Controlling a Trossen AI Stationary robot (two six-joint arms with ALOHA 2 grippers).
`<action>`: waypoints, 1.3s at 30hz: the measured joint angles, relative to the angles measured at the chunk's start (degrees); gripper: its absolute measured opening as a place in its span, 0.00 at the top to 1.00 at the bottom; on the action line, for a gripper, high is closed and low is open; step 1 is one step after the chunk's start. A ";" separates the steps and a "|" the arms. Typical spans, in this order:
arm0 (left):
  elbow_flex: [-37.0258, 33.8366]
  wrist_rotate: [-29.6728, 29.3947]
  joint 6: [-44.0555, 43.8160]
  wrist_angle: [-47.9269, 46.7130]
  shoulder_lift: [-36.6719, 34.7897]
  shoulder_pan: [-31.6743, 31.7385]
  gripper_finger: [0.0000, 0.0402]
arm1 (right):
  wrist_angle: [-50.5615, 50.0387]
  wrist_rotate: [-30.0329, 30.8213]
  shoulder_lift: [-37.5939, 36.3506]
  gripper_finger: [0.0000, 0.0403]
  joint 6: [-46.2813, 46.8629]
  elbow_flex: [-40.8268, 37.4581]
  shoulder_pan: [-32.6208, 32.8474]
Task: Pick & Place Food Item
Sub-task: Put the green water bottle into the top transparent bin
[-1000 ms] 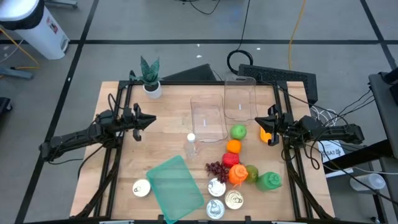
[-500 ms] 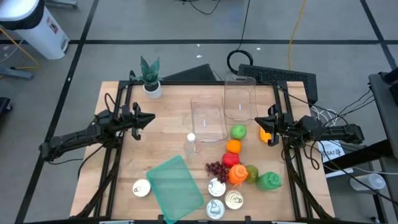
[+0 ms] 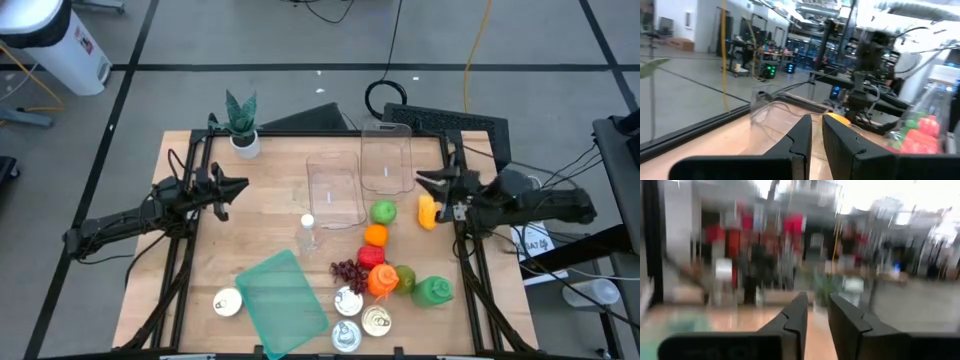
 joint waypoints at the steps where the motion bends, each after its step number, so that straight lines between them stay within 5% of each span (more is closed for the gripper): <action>1: 0.00 -0.82 0.01 -0.58 0.00 0.00 0.87 | -4.37 0.02 2.54 0.82 0.16 3.95 0.27; 11: 0.00 -2.65 0.00 -5.05 0.01 -0.01 0.87 | -62.45 1.14 28.42 0.75 17.71 49.14 4.01; 17: 0.00 -2.62 -0.02 -5.45 0.00 0.00 0.87 | -84.73 -1.56 35.87 0.57 30.96 61.23 7.90; 23: 0.00 -2.62 0.03 -6.16 0.00 0.00 0.87 | -87.91 -11.11 38.64 0.38 42.74 61.87 11.50; 28: 0.00 -2.62 0.00 -6.14 0.00 0.00 0.87 | -88.08 -12.47 41.05 0.33 51.52 58.95 20.49; 39: 0.00 -2.62 -0.26 -6.02 0.01 -0.01 0.87 | -84.85 -1.13 49.06 0.33 72.68 57.26 45.69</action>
